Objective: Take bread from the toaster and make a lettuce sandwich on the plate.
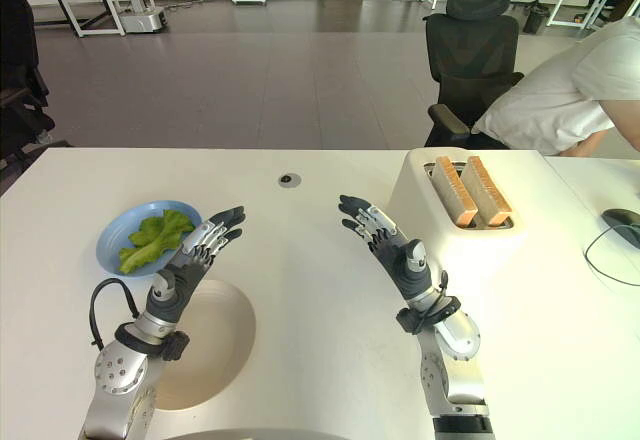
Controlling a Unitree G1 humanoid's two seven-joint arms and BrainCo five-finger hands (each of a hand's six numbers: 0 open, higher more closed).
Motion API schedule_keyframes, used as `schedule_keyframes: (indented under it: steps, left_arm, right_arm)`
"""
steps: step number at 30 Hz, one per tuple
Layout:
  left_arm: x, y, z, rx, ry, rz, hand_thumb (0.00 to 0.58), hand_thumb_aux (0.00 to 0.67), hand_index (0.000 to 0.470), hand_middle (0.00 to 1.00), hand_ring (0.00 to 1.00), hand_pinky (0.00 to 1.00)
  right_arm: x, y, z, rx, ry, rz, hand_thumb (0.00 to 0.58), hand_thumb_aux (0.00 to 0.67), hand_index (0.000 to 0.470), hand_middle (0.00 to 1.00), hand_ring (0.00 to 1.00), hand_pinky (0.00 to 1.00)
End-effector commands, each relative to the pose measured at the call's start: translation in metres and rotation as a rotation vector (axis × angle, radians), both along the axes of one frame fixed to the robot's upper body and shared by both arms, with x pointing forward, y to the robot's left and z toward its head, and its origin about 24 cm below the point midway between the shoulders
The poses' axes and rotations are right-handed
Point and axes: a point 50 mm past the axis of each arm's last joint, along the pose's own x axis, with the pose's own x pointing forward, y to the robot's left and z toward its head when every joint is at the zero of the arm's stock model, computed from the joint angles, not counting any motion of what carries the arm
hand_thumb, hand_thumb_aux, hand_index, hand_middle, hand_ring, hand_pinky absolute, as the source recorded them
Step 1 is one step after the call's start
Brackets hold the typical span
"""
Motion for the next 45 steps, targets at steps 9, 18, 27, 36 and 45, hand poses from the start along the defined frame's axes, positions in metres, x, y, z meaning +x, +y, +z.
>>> schedule_keyframes:
  steps: [9, 18, 27, 36, 45]
  left_arm:
    - [0.0, -0.001, -0.006, 0.012, 0.024, -0.003, 0.0, 0.0, 0.0, 0.0, 0.0, 0.0]
    - [0.007, -0.017, -0.012, 0.006, 0.034, -0.043, 0.0, 0.0, 0.0, 0.0, 0.0, 0.0]
    - [0.017, -0.029, -0.015, 0.002, 0.032, -0.091, 0.0, 0.0, 0.0, 0.0, 0.0, 0.0]
    - [0.019, -0.028, -0.019, 0.005, 0.031, -0.094, 0.0, 0.0, 0.0, 0.0, 0.0, 0.0]
    - [0.02, -0.027, -0.02, 0.012, 0.028, -0.094, 0.0, 0.0, 0.0, 0.0, 0.0, 0.0]
  right_arm:
    - [0.001, 0.0, 0.002, -0.031, -0.022, -0.005, 0.0, 0.0, 0.0, 0.0, 0.0, 0.0]
    - [-0.008, -0.145, 0.138, -0.411, -0.323, -0.706, 0.0, 0.0, 0.0, 0.0, 0.0, 0.0]
    - [-0.008, -0.193, 0.071, -1.093, -0.002, -0.892, 0.0, 0.0, 0.0, 0.0, 0.0, 0.0]
    - [0.002, -0.177, 0.051, -1.101, 0.003, -0.817, 0.212, 0.137, 0.096, 0.0, 0.0, 0.0]
    - [0.008, -0.169, 0.042, -1.057, 0.016, -0.791, 0.331, 0.231, 0.162, 0.0, 0.0, 0.0]
